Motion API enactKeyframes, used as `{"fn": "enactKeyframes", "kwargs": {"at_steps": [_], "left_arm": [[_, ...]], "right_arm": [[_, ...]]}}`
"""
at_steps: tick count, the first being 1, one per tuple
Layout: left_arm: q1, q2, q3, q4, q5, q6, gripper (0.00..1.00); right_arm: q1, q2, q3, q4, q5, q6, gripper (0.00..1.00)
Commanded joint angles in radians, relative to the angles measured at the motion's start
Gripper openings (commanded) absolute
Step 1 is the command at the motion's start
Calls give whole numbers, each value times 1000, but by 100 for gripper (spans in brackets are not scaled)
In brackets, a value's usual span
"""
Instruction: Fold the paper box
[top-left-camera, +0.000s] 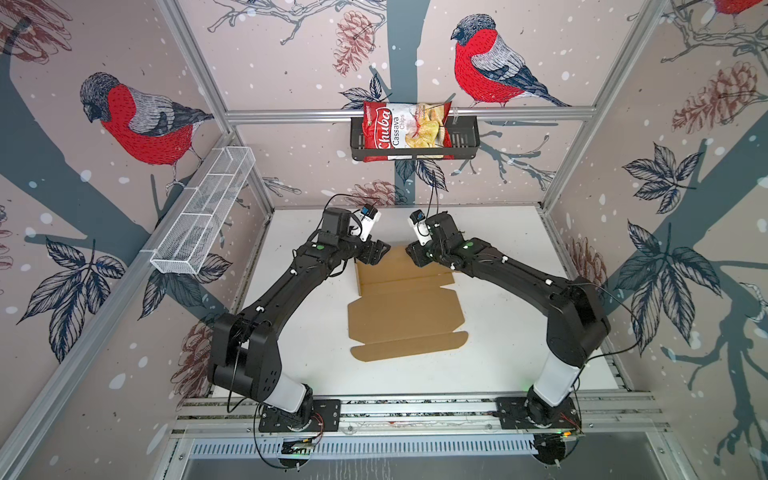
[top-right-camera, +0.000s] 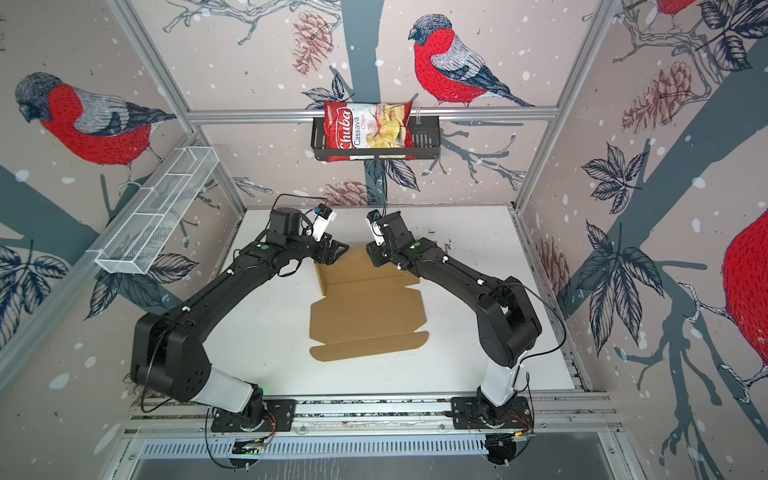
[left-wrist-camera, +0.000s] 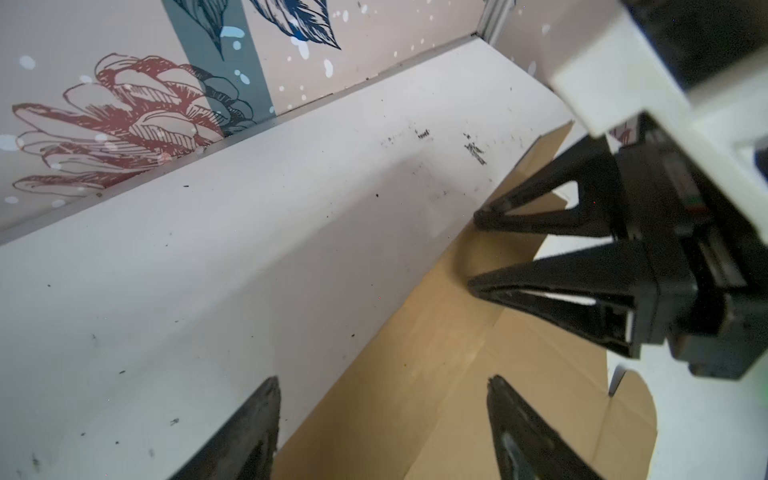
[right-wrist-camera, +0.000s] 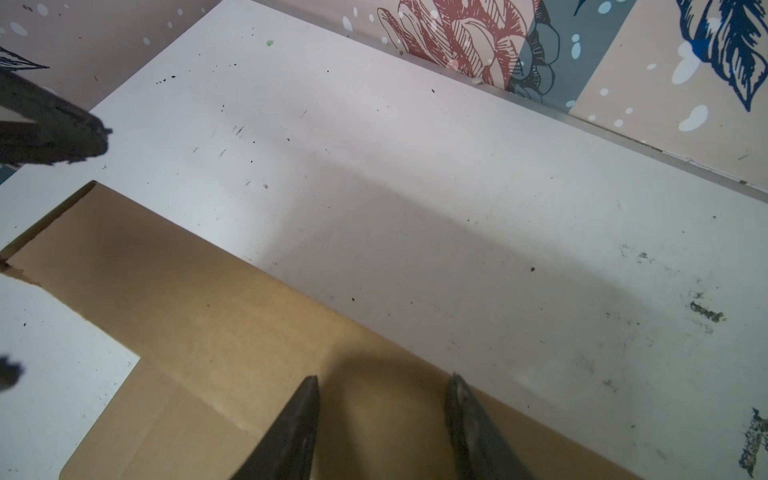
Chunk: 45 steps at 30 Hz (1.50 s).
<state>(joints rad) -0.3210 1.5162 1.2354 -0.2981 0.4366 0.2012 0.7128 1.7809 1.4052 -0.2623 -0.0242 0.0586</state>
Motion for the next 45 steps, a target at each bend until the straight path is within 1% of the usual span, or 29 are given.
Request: {"fn": "enactKeyframes", "kwargs": {"at_steps": [1,3,4,6,11,13,15,21,26,29,31,33,37,38,41,44,45], "left_arm": [[-3,10,19,-120,50,191,80],[-21,32,25,-159,39,267,80],[-39,49,34,-188,7,308,81],[-56,86,53,-213,-32,335,81],[-65,144,84,-220,-74,365,81],[-75,148,81,-191,-130,382,80],[-79,143,69,-155,-158,394,78],[-81,79,-10,-30,-261,455,75],[-90,31,-97,68,-300,461,75],[-90,19,-82,63,-325,389,75],[-90,1,-76,66,-330,309,75],[-90,-31,-102,111,-332,219,74],[-90,-107,-146,146,-277,98,72],[-89,-122,-154,145,-257,89,72],[-87,-158,-178,165,-218,51,72],[-86,-169,-184,168,-208,33,73],[-85,-171,-184,169,-208,32,72]], "right_arm": [[7,13,-12,-172,-43,31,50],[8,13,-15,-172,-45,29,50],[8,12,-15,-173,-45,29,50],[8,10,-17,-176,-45,26,50],[8,7,-20,-178,-46,24,50],[9,7,-19,-177,-49,26,50],[8,7,-18,-177,-51,26,50],[8,2,-12,-182,-51,24,50],[4,7,-14,-176,-55,23,50],[-12,4,-8,-180,-62,31,51],[-39,-15,-19,-170,-102,50,53],[-62,-40,-47,-162,-158,59,55],[-85,-102,-165,-150,-198,29,56],[-87,-120,-196,-144,-226,17,57],[-80,-150,-260,-149,-280,-47,66],[-69,-145,-297,-152,-282,-98,71],[-66,-135,-306,-150,-264,-110,72]]}}
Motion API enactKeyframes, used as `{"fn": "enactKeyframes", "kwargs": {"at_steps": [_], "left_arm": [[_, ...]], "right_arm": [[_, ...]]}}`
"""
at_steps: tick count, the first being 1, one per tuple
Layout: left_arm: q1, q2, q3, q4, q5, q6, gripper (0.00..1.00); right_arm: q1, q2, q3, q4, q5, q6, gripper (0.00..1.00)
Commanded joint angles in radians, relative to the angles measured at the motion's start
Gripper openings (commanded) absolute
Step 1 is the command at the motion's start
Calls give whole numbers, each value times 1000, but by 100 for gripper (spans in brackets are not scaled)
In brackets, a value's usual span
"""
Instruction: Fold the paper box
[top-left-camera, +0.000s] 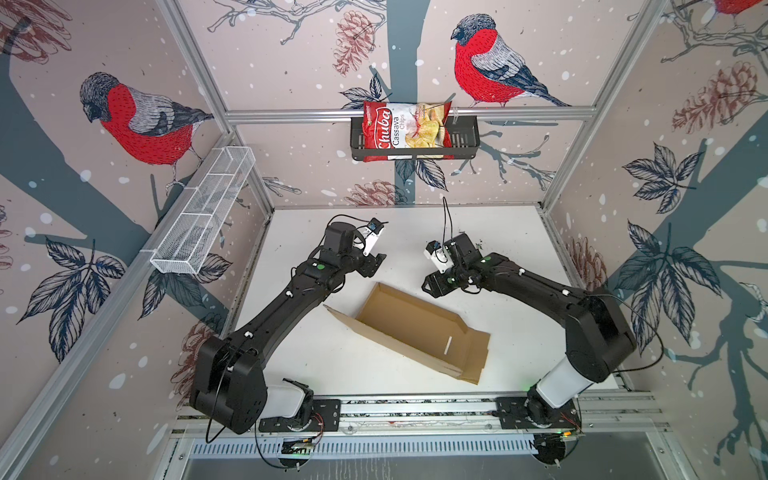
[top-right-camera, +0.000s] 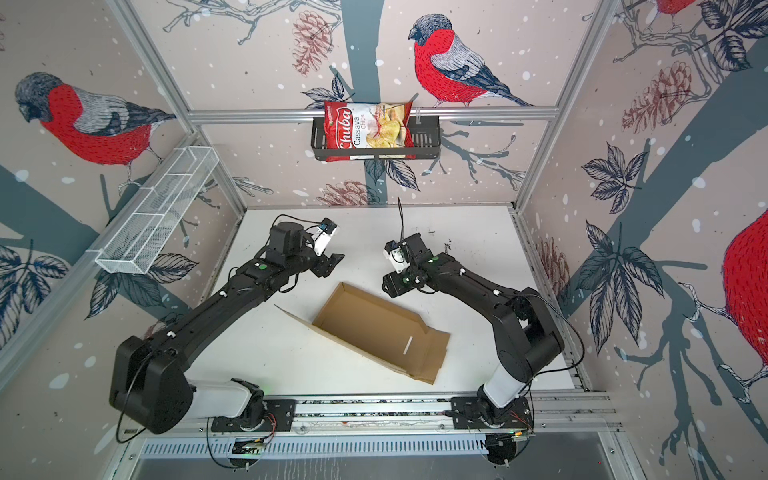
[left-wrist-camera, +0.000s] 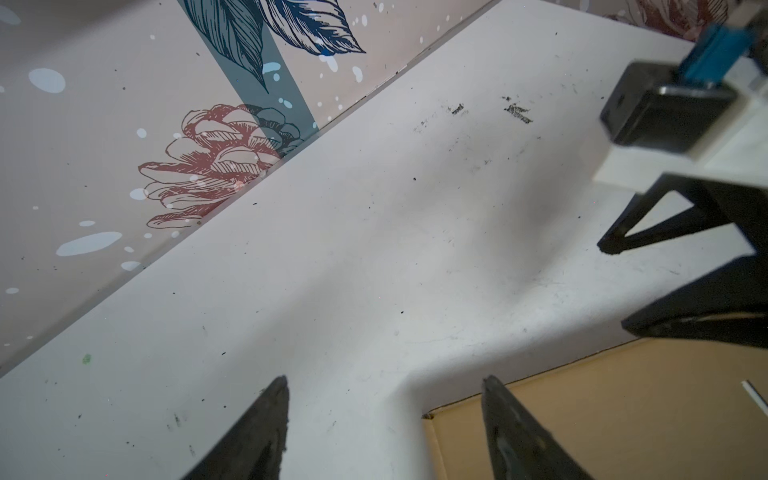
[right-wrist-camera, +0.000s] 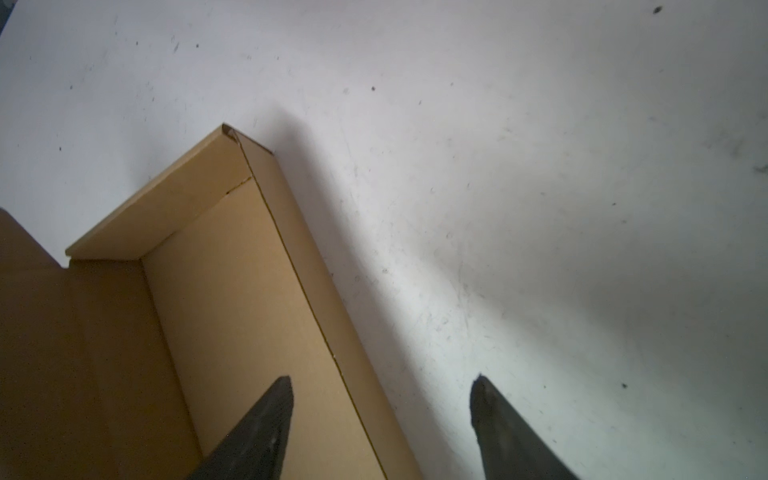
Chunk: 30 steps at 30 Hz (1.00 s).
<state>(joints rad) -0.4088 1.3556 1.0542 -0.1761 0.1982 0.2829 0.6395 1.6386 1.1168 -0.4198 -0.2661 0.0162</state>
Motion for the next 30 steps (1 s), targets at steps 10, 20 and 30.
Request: {"fn": "enactKeyframes", "kwargs": {"at_steps": [10,20,30], "left_arm": [[10,-30,-15,65,11,-39,72],[58,-61,-14,105,-14,-104,69],[149,-67,14,136,-138,-261,57]], "right_arm": [[108,189,42,-5,276,-171,69],[143,218,32,70,380,-270,30],[191,110,15,217,622,-463,3]]}}
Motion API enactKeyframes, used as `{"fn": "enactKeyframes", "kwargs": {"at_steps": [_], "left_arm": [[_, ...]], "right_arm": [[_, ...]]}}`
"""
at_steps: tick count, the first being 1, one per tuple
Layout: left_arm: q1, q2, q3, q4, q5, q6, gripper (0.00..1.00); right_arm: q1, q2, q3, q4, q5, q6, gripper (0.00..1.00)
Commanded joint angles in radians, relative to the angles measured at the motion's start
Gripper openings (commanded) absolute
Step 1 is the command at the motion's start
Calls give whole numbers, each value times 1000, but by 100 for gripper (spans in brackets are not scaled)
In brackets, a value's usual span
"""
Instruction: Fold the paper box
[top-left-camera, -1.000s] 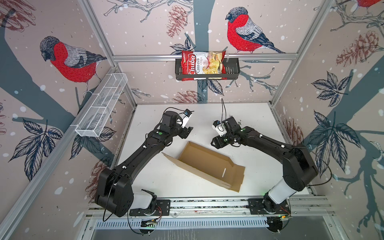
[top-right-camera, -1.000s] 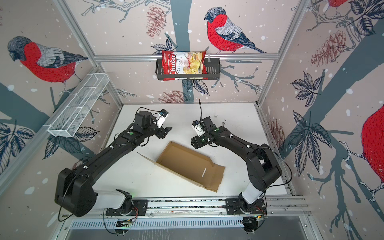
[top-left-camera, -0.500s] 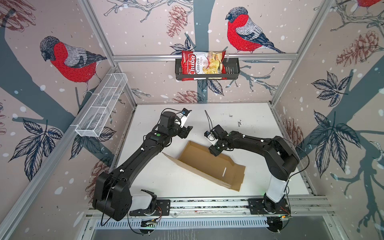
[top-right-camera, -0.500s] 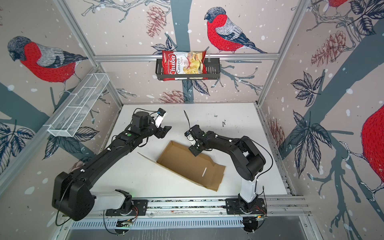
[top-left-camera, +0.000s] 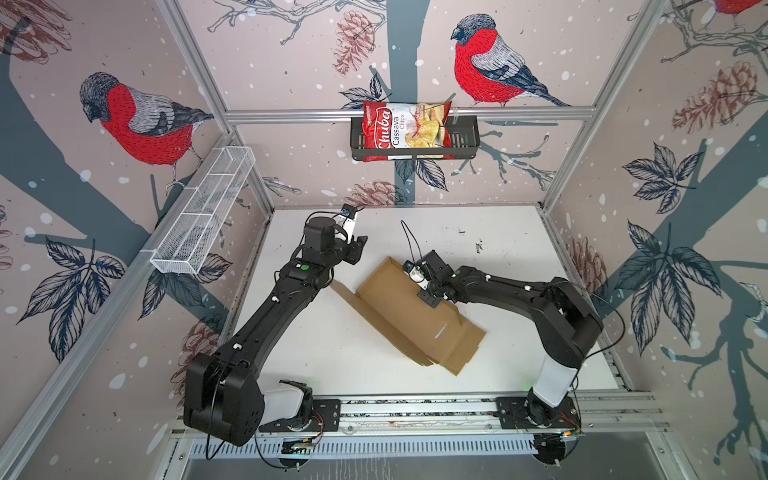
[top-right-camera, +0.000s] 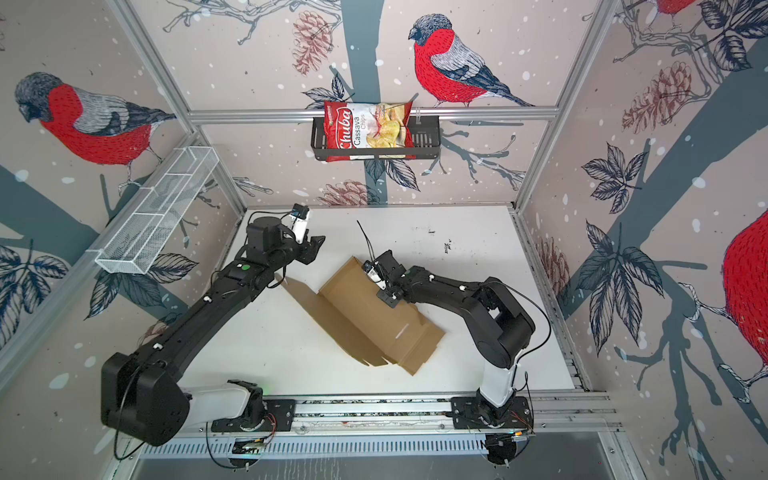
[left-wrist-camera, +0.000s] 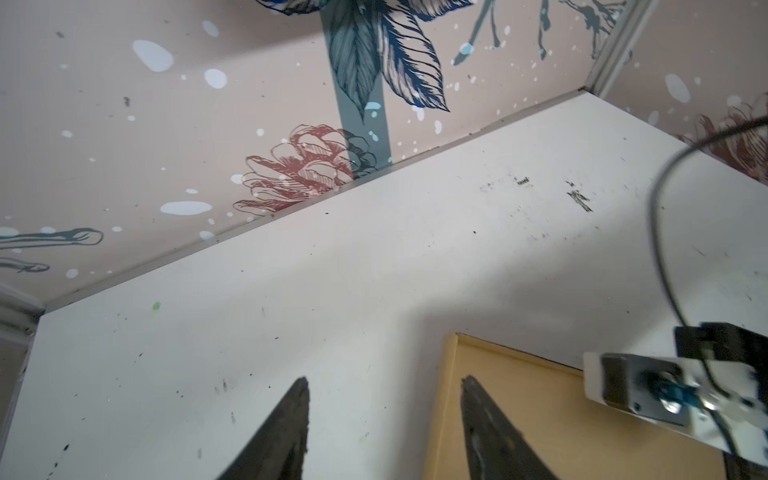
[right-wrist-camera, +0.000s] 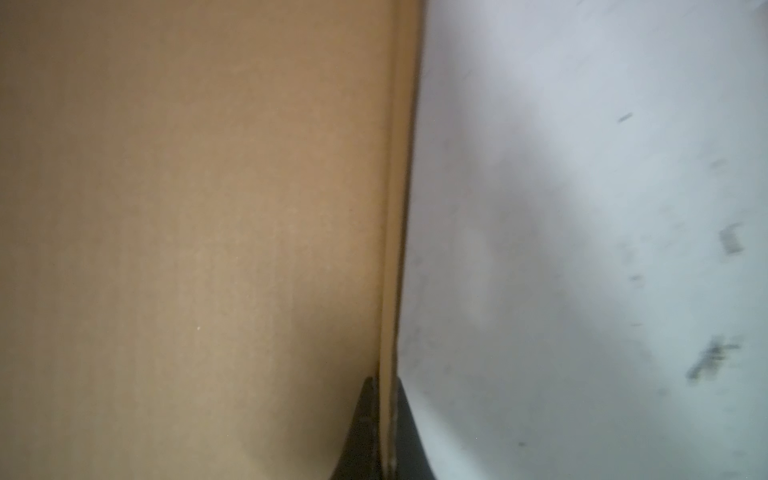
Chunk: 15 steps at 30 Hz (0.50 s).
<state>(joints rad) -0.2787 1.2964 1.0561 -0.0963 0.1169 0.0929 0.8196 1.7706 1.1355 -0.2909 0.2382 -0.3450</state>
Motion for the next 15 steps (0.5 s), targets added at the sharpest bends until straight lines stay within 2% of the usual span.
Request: {"fn": "enactKeyframes", "kwargs": {"at_steps": [1,6,8,9,11,14,15], "left_arm": [[30,-9,12,58,-59,-83,57],[78,-28,-20,100,-48,-125,60],[101,-37,-48,130,14,-150,65],[113,-39,-53,141,59,-175,70],[128,-46,-121,201,176,-220,77],[125,-42,-255,392,356,-279,82],[116,-37,-290,435,372,-297,83]], "right_arm": [[14,-31,-4,104,141,-131,3],[32,-64,3,189,315,-279,2],[35,-89,1,247,375,-356,2],[36,-107,-4,278,396,-396,2],[46,-140,-18,338,423,-469,3],[67,-177,-63,455,458,-600,4],[72,-183,-75,495,465,-634,4]]}}
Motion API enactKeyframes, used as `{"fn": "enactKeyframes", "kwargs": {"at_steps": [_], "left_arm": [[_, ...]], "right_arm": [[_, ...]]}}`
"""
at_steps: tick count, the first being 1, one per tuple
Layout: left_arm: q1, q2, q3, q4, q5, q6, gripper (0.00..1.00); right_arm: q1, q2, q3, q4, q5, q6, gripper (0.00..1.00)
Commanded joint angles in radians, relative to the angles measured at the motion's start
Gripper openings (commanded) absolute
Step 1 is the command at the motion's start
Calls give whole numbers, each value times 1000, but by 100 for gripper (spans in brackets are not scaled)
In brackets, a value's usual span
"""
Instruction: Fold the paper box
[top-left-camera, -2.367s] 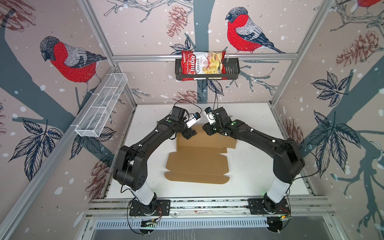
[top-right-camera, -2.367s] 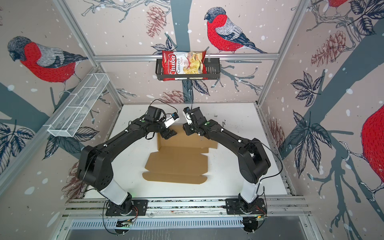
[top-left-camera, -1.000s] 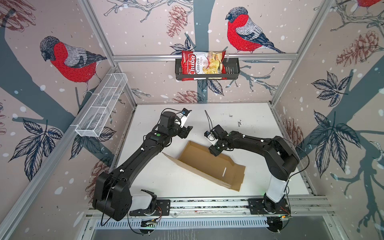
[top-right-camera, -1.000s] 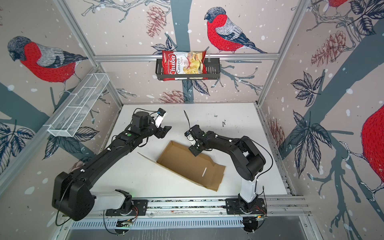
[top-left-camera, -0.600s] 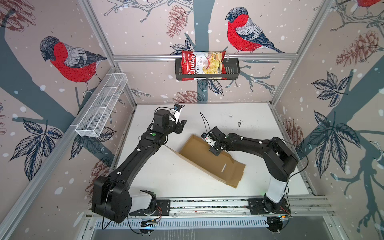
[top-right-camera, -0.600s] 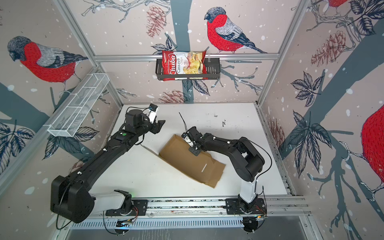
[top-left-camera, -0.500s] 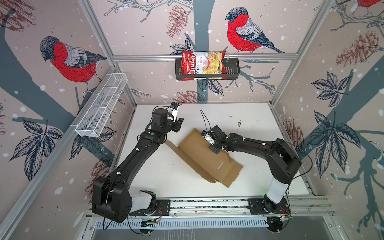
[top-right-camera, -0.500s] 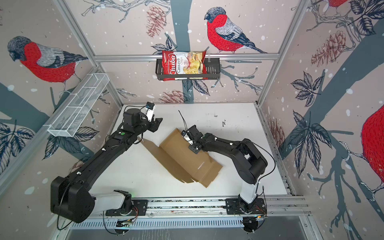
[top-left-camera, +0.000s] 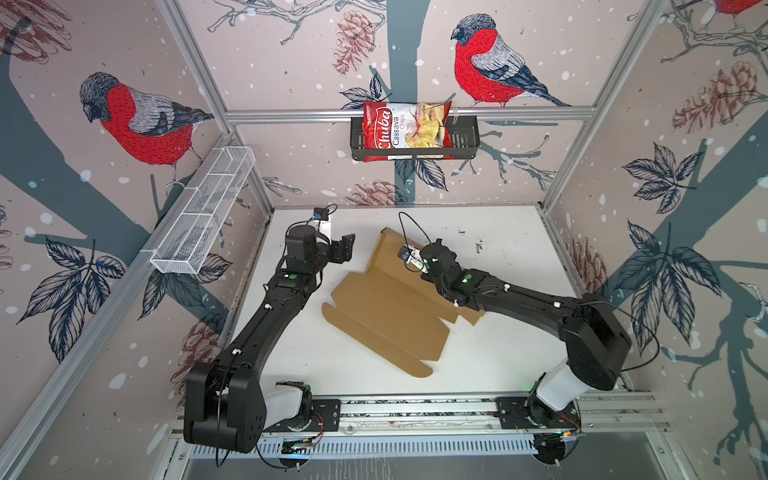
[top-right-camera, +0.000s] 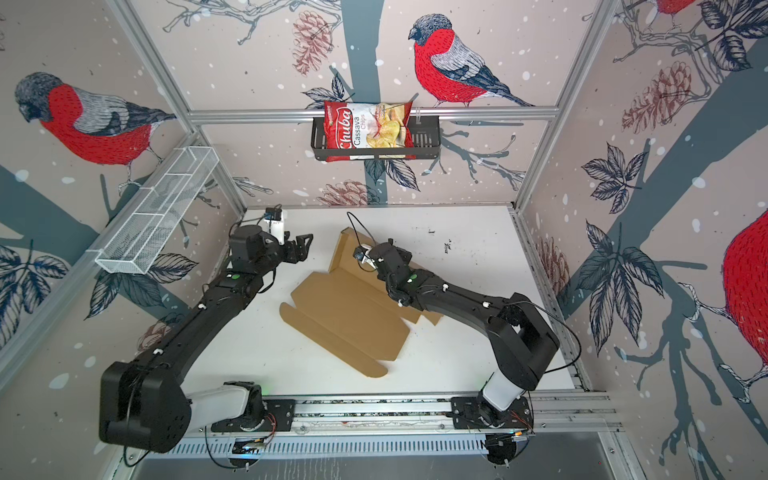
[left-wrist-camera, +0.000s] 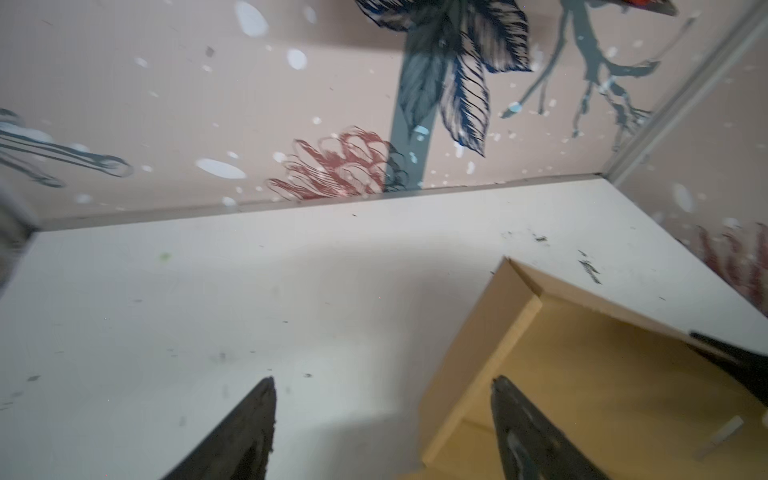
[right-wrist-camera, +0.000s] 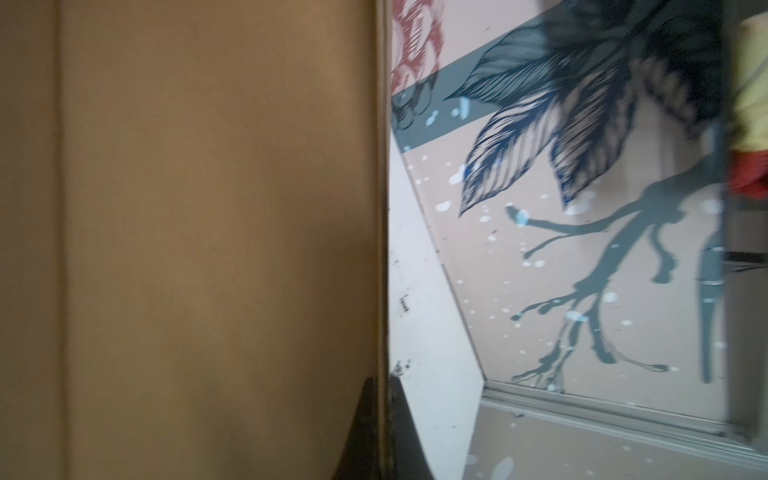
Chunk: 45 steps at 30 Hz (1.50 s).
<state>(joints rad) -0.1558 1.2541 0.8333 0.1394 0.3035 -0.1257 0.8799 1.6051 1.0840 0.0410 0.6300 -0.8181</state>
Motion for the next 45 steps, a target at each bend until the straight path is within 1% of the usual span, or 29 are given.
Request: {"fn": "enactKeyframes", "kwargs": {"at_steps": [1,3,6,11,14,16,19,21,24,28,32,36,40,43,44,45], "left_arm": [[-16,13,-89,229,187,-92,84],[-30,33,-123,258,175,-96,84],[-56,60,-156,301,121,-80,83],[-177,106,-207,398,-11,15,83],[-176,126,-238,484,-116,-9,78],[-174,134,-266,573,-162,-9,76],[-174,140,-286,637,-212,-4,73],[-174,147,-308,698,-212,1,73],[-174,185,-298,739,-193,18,72],[-174,229,-277,753,-192,33,64],[-176,254,-284,790,-199,56,51],[-180,276,-300,840,-221,63,37],[-188,309,-306,880,-213,69,27],[-194,333,-303,895,-202,72,25],[-195,338,-302,898,-198,70,26],[-196,340,-298,894,-191,72,29]], "right_arm": [[17,-23,-33,199,80,-196,4],[23,-26,-31,217,74,-229,4],[25,-22,-30,219,58,-254,4],[31,-23,-52,251,39,-282,5],[34,-31,-68,274,26,-303,5],[35,-32,-77,293,19,-315,5],[37,-30,-88,314,10,-340,6],[39,-31,-93,331,7,-354,6],[41,-36,-103,348,-11,-371,7],[41,-34,-107,359,-24,-383,8],[43,-27,-104,365,-33,-384,9],[45,-16,-102,373,-36,-380,14],[45,-17,-102,367,-41,-358,17],[44,-19,-102,362,-53,-349,17],[45,-17,-101,358,-57,-350,15],[45,-18,-102,358,-64,-355,14]]}}
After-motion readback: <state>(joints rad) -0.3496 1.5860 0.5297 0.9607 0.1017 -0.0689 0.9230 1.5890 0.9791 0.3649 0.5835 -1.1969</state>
